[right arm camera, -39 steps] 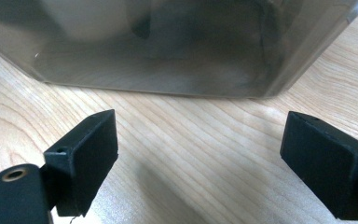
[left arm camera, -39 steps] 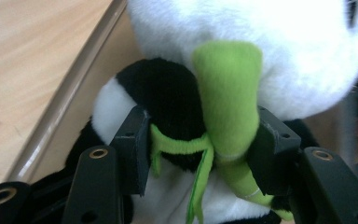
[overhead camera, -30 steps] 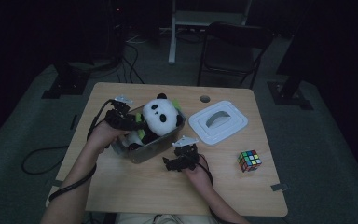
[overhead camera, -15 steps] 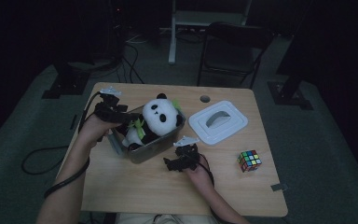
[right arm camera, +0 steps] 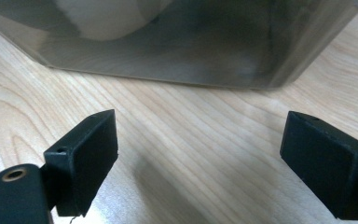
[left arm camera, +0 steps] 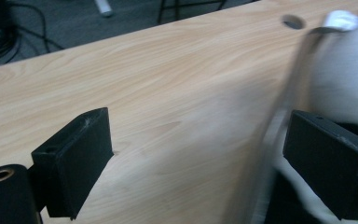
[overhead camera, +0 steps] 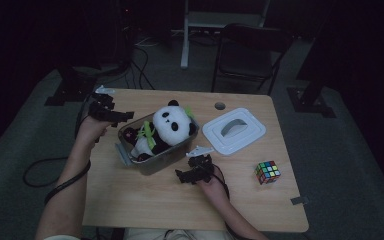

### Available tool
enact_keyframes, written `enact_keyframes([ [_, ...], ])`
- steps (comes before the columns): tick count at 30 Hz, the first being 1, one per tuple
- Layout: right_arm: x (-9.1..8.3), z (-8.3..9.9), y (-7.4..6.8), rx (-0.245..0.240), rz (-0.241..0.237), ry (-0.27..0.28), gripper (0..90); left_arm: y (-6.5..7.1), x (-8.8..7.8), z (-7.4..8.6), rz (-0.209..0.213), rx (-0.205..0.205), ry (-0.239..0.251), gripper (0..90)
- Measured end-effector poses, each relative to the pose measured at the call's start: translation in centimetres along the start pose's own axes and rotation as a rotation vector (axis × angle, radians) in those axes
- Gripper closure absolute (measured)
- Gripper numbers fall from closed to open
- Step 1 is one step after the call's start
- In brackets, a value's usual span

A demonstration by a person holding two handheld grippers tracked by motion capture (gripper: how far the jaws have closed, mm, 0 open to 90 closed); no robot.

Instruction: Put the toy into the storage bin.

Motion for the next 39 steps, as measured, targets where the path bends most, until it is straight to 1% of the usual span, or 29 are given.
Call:
enact_keyframes([
  [1, 0.0, 0.0, 0.0, 0.000, 0.002, -0.002, 10.7, -0.4, 0.4, 0.2, 0.001, -0.021, 0.004, 8.2],
  [2, 0.1, 0.0, 0.0, 0.002, -0.001, -0.002, 10.7, -0.8, 0.8, 0.4, -0.010, -0.039, 0.010, 3.6],
  [3, 0.1, 0.0, 0.0, 0.006, -0.004, -0.005, 10.7, -1.2, 1.2, 0.7, -0.030, -0.036, 0.020, 1.2],
  [4, 0.1, 0.0, 0.0, 0.005, -0.003, -0.006, 10.7, -1.5, 1.7, 0.9, -0.050, -0.039, 0.016, 1.2],
  [5, 0.2, 0.0, -0.1, 0.002, -0.004, -0.004, 10.7, -1.9, 2.1, 1.2, -0.055, -0.045, 0.031, 1.2],
  [6, 0.2, -0.1, -0.1, 0.002, -0.006, -0.002, 10.7, -2.2, 2.6, 1.5, -0.047, -0.055, 0.038, 1.3],
  [7, 0.2, -0.1, -0.1, 0.004, -0.009, -0.002, 10.7, -2.5, 3.1, 1.8, -0.056, -0.066, 0.039, 1.2],
  [8, 0.2, -0.1, -0.1, 0.004, -0.010, -0.003, 10.7, -2.6, 3.6, 2.1, -0.072, -0.063, 0.041, 1.3],
  [9, 0.2, -0.1, -0.1, 0.004, -0.010, -0.003, 10.7, -2.6, 3.6, 2.1, -0.072, -0.063, 0.041, 1.3],
  [10, 0.3, -0.1, -0.1, 0.002, -0.009, -0.003, 10.7, -3.0, 4.8, 2.9, -0.087, -0.063, 0.029, 1.3],
  [12, 0.4, -0.1, -0.1, 0.003, -0.013, -0.008, 10.7, -3.3, 5.8, 3.5, -0.089, -0.073, 0.016, 1.3],
  [13, 0.3, -0.1, 0.0, 0.003, -0.015, -0.008, 10.7, -3.4, 6.2, 3.8, -0.080, -0.079, 0.022, 1.3],
  [14, 0.3, -0.1, 0.0, 0.003, -0.015, -0.007, 10.7, -3.6, 6.6, 4.1, -0.078, -0.090, 0.008, 1.3],
  [15, 0.3, -0.1, 0.1, 0.006, -0.014, -0.007, 10.7, -3.5, 7.1, 4.4, -0.082, -0.089, 0.002, 1.3],
  [16, 0.3, 0.0, 0.1, 0.012, -0.015, -0.008, 10.7, -3.4, 7.5, 4.7, -0.080, -0.080, -0.015, 1.3],
  [17, 0.3, 0.0, 0.2, 0.015, -0.017, -0.007, 10.7, -3.3, 7.9, 4.9, -0.074, -0.074, -0.038, 1.3],
  [20, 0.3, 0.0, 0.3, 0.016, -0.016, -0.006, 10.7, -2.8, 8.7, 5.5, -0.033, -0.071, -0.064, 1.3],
  [22, 0.2, 0.0, 0.4, 0.021, -0.013, -0.002, 10.7, -2.5, 8.8, 5.7, -0.010, -0.063, -0.071, 1.3],
  [24, 0.0, 0.0, 0.6, 0.029, -0.016, 0.000, 10.7, -2.1, 8.8, 5.7, 0.007, -0.056, -0.067, 1.4],
  [26, -0.1, 0.0, 0.7, 0.028, -0.009, 0.002, 10.7, -1.9, 8.7, 5.8, 0.000, -0.050, -0.063, 2.4],
  [29, -0.2, 0.0, 0.9, 0.035, -0.011, 0.005, 10.7, -1.6, 8.4, 6.0, 0.009, -0.042, -0.067, 2.4],
  [31, -0.4, 0.0, 0.9, 0.037, -0.019, 0.018, 10.7, -1.3, 8.1, 6.2, 0.011, -0.029, -0.064, 2.4],
  [34, -0.5, -0.1, 1.0, 0.034, -0.012, 0.020, 10.7, -0.7, 7.7, 6.3, 0.015, -0.006, -0.065, 2.4],
  [35, -0.6, -0.1, 1.0, 0.042, -0.009, 0.022, 10.7, -0.4, 7.5, 6.4, 0.022, -0.001, -0.065, 2.4],
  [39, -0.9, 0.0, 1.3, 0.045, 0.005, 0.026, 10.7, 0.7, 6.9, 6.9, 0.048, 0.025, -0.059, 2.3],
])
Point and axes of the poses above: each handheld gripper's, and its own axes: x roughly forward along the jaws, z roughly out of its underside, y roughly to its right, the point moved 1 cm from there along x, roughly forward along the jaws, and after that the axes turned 8 degrees about -z, right-handed, at the moved point
